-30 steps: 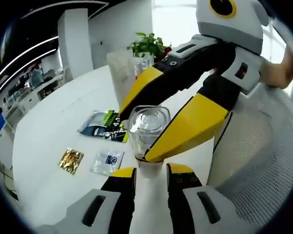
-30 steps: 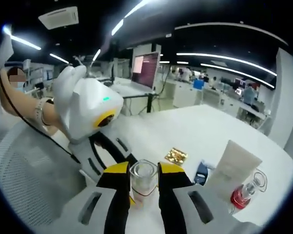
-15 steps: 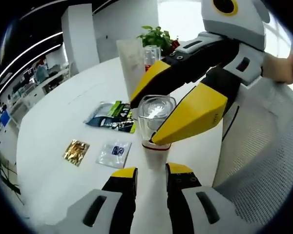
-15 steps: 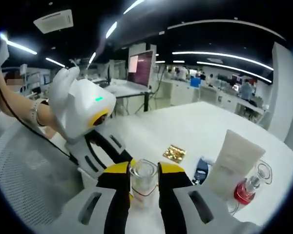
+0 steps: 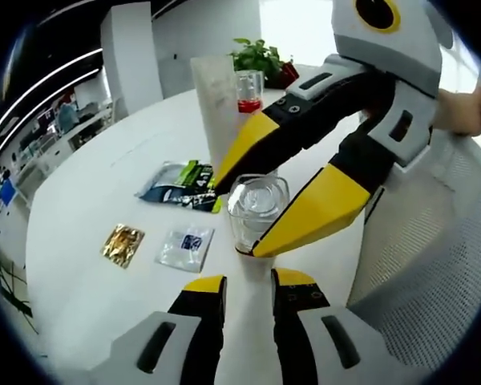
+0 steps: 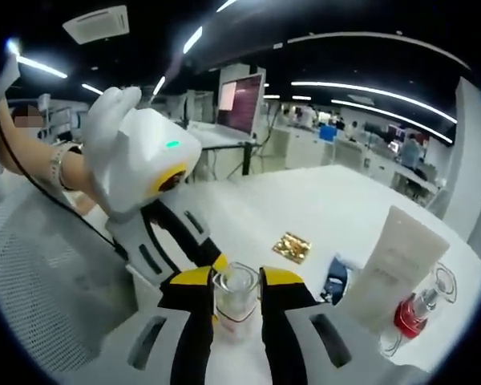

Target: Arrange the skincare products in the storage area until every visible bottle or jar stands upright without overlapping.

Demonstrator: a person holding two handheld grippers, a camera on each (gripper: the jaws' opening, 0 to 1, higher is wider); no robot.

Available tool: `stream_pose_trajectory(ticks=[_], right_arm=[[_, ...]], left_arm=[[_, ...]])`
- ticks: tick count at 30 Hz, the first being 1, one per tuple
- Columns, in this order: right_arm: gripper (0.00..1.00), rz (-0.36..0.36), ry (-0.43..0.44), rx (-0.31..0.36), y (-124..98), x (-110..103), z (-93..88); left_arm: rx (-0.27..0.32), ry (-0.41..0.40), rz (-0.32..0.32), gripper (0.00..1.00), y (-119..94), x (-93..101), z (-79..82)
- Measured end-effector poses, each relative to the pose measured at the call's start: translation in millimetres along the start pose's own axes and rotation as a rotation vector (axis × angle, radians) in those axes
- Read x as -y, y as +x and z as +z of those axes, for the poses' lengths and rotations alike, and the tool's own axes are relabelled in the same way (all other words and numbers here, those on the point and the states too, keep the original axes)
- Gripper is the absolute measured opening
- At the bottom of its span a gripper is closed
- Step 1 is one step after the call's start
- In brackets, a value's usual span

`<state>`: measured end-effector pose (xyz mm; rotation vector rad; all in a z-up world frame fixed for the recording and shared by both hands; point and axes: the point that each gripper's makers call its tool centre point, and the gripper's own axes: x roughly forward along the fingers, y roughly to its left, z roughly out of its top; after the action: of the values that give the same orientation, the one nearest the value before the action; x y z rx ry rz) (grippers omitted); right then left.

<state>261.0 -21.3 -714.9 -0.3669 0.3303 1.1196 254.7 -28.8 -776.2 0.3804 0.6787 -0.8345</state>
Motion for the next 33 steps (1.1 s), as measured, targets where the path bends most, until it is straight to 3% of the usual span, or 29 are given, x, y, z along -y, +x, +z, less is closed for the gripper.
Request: stream_pose_trajectory(ticks=[25,33], right_arm=[[0.25,0.024,0.019,0.025,-4.8,-1.6,8.2],[0.24,0.014,0.027,0.035,-11.9,7.6,13.0]], left_arm=[[-0.048,-0.004,-0.008,0.2,3.3,-0.3,-13.3],[-0.04,-0.008,-0.008,0.19,1.7,0.5,-9.1]])
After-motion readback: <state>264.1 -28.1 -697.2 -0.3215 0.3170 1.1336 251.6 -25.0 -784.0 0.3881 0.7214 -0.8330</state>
